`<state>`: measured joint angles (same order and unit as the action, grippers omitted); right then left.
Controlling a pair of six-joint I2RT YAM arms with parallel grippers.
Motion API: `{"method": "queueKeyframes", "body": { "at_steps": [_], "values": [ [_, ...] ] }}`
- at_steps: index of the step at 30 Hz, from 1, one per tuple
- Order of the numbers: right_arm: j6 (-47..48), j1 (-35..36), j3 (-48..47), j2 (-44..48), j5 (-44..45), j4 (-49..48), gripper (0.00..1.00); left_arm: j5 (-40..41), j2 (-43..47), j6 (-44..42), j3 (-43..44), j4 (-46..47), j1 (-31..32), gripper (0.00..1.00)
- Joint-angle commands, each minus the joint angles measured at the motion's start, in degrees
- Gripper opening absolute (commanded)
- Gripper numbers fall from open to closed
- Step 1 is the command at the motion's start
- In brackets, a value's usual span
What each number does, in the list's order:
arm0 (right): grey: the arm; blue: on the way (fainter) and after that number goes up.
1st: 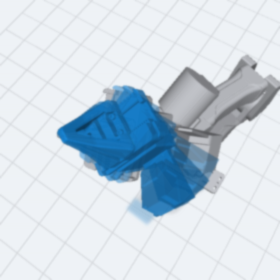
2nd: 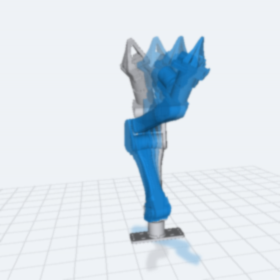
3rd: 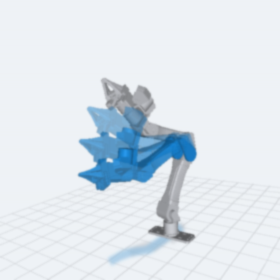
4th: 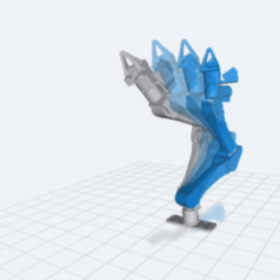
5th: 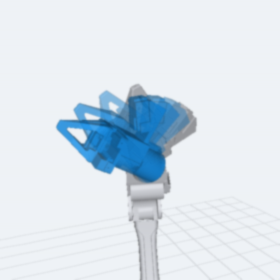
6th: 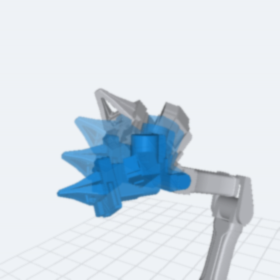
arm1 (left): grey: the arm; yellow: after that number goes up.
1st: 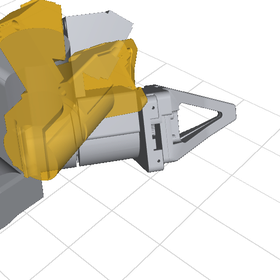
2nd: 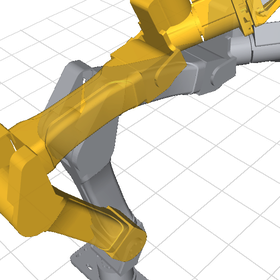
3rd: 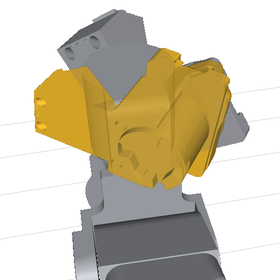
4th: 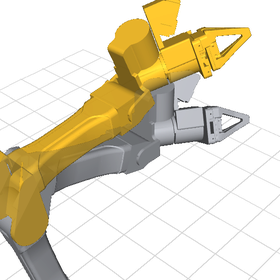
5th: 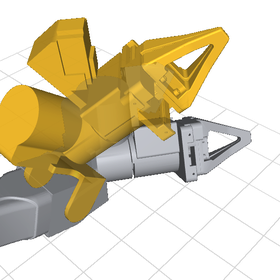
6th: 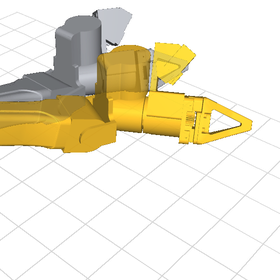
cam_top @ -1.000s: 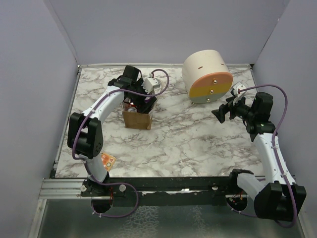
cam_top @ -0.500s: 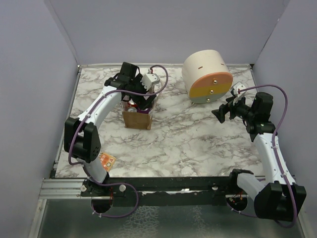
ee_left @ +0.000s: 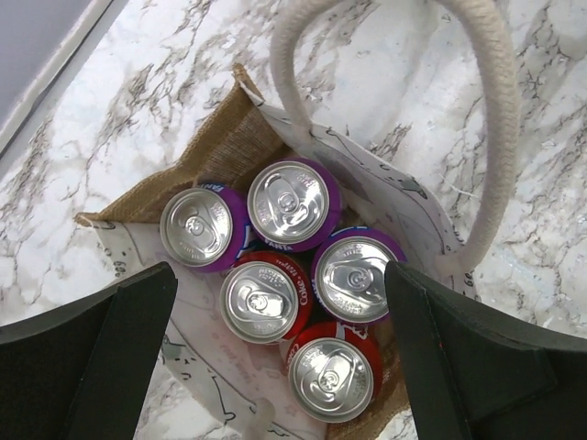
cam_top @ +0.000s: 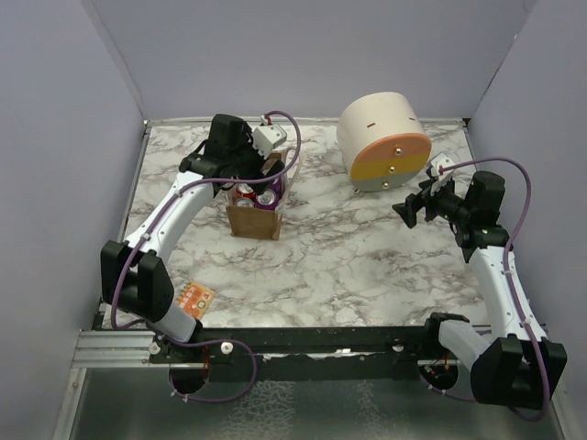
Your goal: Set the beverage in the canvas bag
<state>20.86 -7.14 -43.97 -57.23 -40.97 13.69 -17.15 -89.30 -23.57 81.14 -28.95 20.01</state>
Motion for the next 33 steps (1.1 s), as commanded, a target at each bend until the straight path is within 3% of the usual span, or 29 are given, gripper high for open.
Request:
{"method": "queueKeyframes", "body": {
  "at_steps": [1,14,20,33],
  "values": [
    [1.81,-0.33,1.00,0.32,4.29,-1.84,1.00,4.91,3.22,1.95,-1.33,4.33,-0.11,0.99],
    [-0.31,-0.33,3.22,0.53,22.05,-9.56,1.00,15.21,9.07,2.84,-7.13,11.10,-0.26,0.99],
    [-2.97,-0.33,1.18,-2.10,34.71,-11.02,1.00,22.07,11.91,4.28,-9.21,14.29,-0.35,0.99],
    [-11.79,-0.33,-6.31,-7.14,38.98,-8.14,1.00,31.20,20.75,12.49,-14.37,20.50,-3.21,0.99]
  ]
}}
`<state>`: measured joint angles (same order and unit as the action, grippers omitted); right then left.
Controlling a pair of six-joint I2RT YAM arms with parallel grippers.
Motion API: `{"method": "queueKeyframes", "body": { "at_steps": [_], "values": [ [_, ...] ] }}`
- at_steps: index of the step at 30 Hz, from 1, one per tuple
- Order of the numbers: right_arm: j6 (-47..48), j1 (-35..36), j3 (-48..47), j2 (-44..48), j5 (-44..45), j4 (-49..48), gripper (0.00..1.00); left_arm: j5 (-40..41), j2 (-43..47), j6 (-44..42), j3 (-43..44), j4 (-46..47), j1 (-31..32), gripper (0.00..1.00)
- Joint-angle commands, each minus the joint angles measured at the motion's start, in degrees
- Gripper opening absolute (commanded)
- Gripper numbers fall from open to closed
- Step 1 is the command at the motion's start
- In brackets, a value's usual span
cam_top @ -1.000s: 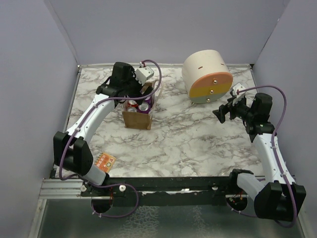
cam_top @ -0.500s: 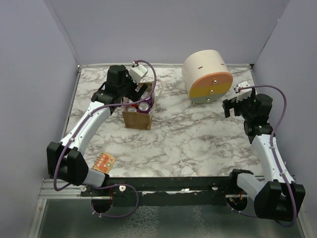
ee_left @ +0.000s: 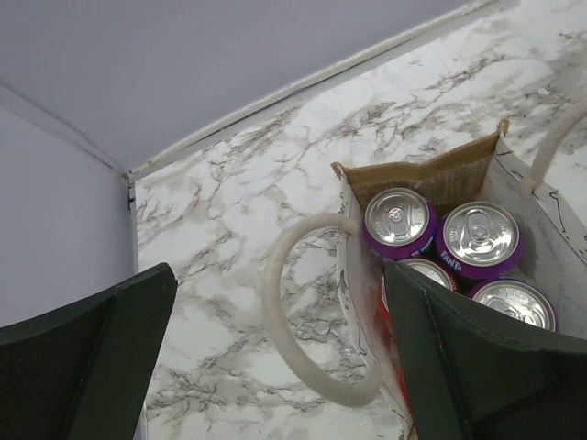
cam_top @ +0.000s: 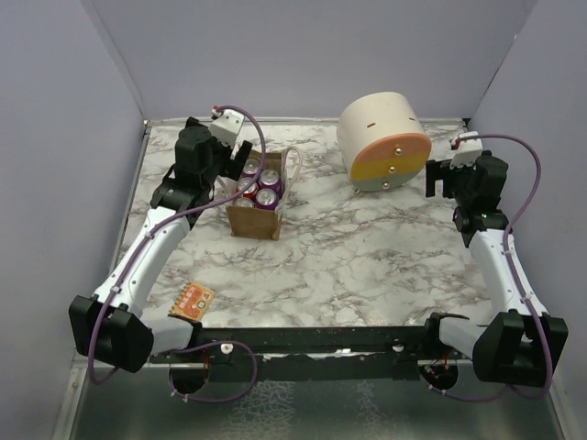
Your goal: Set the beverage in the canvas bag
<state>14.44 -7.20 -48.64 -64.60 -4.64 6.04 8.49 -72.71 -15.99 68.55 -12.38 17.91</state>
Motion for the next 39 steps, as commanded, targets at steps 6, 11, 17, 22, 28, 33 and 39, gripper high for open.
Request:
{"method": "queueKeyframes", "body": {
  "at_steps": [6,11,17,22,28,33,39],
  "values": [
    [-2.98,-0.27,-3.91,-0.91,1.41,3.85,1.00,1.93,12.95,10.67,-9.14,7.39,-6.18,0.99],
    [-1.49,-0.27,-7.12,-3.42,2.63,6.80,1.00,-0.52,16.97,14.49,-12.12,7.31,-9.72,0.99],
    [-2.42,-0.27,-9.72,-4.43,2.04,6.93,1.00,-0.15,20.97,17.95,-17.48,10.09,-12.60,0.99],
    [-3.71,-0.27,-10.68,-4.52,1.57,6.81,1.00,-2.07,21.32,17.42,-19.53,11.75,-12.73,0.99],
    [-4.12,-0.27,-10.94,-3.76,1.42,8.43,1.00,-0.28,21.49,14.97,-19.60,11.36,-12.73,0.99],
    [-5.85,-0.27,-7.04,1.76,-0.89,6.35,1.00,-1.55,22.87,14.67,-18.84,10.72,-12.78,0.99],
    [-6.25,-0.27,-9.55,6.33,-5.94,9.59,1.00,-4.47,23.39,13.13,-17.66,11.33,-12.80,0.99]
  ]
}}
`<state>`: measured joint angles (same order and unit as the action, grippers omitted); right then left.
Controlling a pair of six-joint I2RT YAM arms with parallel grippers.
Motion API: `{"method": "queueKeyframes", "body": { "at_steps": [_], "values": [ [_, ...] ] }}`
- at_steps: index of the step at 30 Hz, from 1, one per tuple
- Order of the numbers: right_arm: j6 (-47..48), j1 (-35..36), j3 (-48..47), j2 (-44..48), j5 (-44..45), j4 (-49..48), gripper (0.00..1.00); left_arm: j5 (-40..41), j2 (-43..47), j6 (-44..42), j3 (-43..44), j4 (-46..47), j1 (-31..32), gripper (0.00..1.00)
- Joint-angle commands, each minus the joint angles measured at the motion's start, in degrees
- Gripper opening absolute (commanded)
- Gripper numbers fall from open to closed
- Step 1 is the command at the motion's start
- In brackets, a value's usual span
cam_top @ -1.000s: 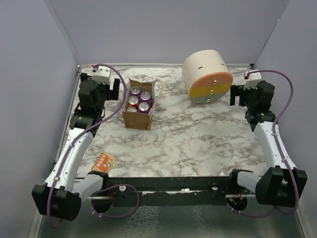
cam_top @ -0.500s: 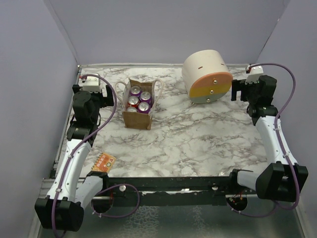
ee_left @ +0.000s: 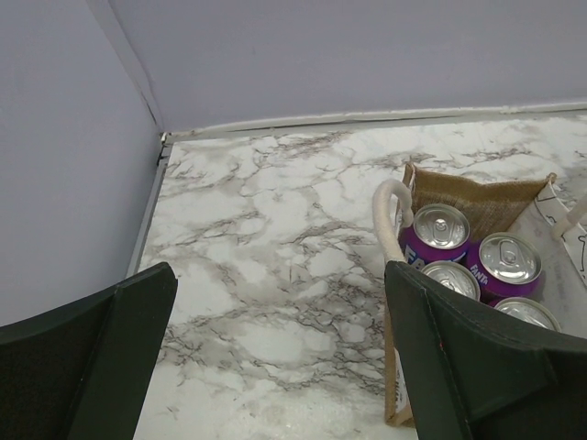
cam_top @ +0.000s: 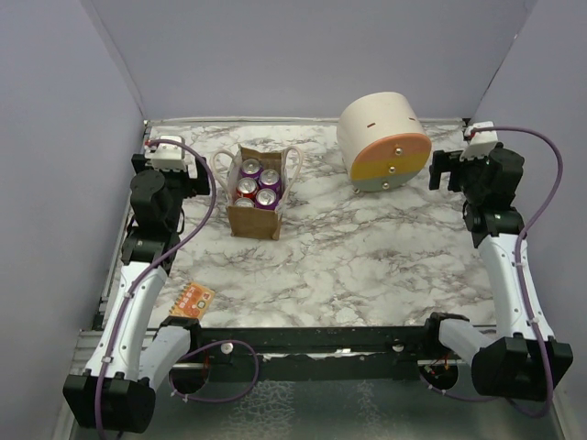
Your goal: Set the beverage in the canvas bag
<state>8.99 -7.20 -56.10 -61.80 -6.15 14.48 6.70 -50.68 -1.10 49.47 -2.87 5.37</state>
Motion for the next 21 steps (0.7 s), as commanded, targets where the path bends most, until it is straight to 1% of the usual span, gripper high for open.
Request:
{"method": "queueKeyframes", "body": {
  "at_steps": [1,5,9,17,21],
  "values": [
    [-0.31,-0.27,-1.90,4.12,-4.55,0.82,1.00,-2.59,1.20,-2.64,1.53,1.75,-0.27,0.99],
    [1.13,-0.27,-1.08,5.52,-4.75,-0.15,1.00,-1.77,0.78,-5.27,2.76,2.24,-0.23,0.99],
    [1.51,-0.27,-0.17,7.12,-5.89,-0.85,1.00,-4.00,0.31,-6.43,5.27,-0.46,-0.21,0.99],
    [0.64,-0.27,10.14,16.81,-6.66,-6.20,1.00,-7.48,3.30,-2.46,-1.11,2.67,-0.54,0.99],
    [1.23,-0.27,12.77,21.37,-7.99,-7.25,1.00,-5.01,4.50,-1.70,-2.84,2.72,-0.70,0.99]
  ]
}}
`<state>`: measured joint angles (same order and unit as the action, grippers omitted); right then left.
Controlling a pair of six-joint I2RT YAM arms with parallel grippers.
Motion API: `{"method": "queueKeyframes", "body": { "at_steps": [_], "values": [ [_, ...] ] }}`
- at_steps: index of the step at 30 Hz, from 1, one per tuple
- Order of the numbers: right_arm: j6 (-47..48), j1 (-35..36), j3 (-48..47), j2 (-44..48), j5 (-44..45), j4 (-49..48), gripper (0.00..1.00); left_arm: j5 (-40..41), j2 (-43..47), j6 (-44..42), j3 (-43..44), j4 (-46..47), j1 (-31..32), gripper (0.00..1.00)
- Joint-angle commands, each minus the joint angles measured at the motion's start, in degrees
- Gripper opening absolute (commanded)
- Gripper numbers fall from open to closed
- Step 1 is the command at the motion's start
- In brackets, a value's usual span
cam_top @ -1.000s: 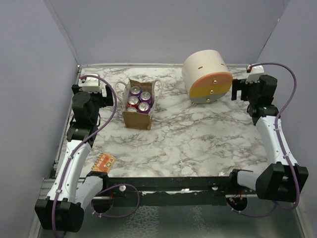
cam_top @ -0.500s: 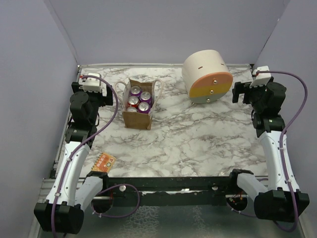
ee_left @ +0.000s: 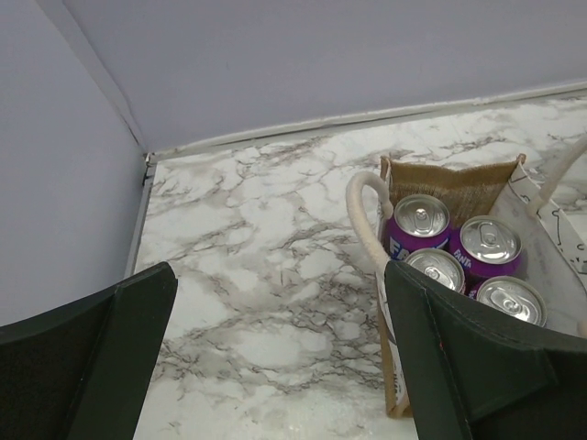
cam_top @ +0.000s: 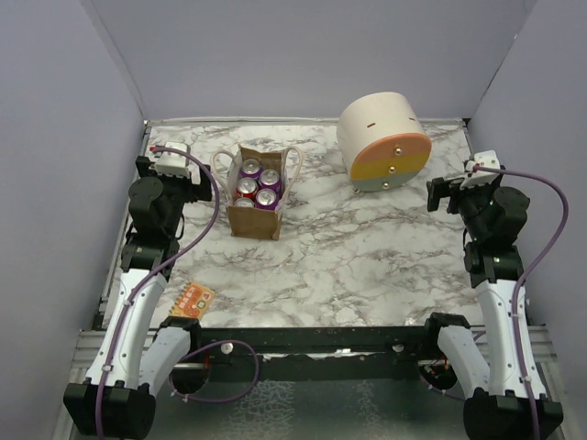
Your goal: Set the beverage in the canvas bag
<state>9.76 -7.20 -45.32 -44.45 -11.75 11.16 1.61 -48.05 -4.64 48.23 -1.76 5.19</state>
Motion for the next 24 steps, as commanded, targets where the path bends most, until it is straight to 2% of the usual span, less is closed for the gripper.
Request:
{"method": "queueKeyframes", "body": {
  "at_steps": [1,6,11,24],
  "values": [
    [0.64,-0.27,2.64,5.03,-2.71,-3.87,1.00,0.74,2.16,1.91,-2.09,1.63,-0.73,0.99],
    [1.95,-0.27,3.80,7.51,-4.13,-2.81,1.00,1.52,3.62,1.74,-4.09,1.58,-1.46,0.99],
    [1.82,-0.27,2.89,7.77,-4.55,-1.27,1.00,-1.31,5.33,1.12,-4.18,-0.32,-2.02,0.99],
    [1.84,-0.44,2.16,7.74,-6.68,0.78,1.00,-4.47,6.69,1.34,-1.50,-4.19,-2.77,0.99]
  ]
}}
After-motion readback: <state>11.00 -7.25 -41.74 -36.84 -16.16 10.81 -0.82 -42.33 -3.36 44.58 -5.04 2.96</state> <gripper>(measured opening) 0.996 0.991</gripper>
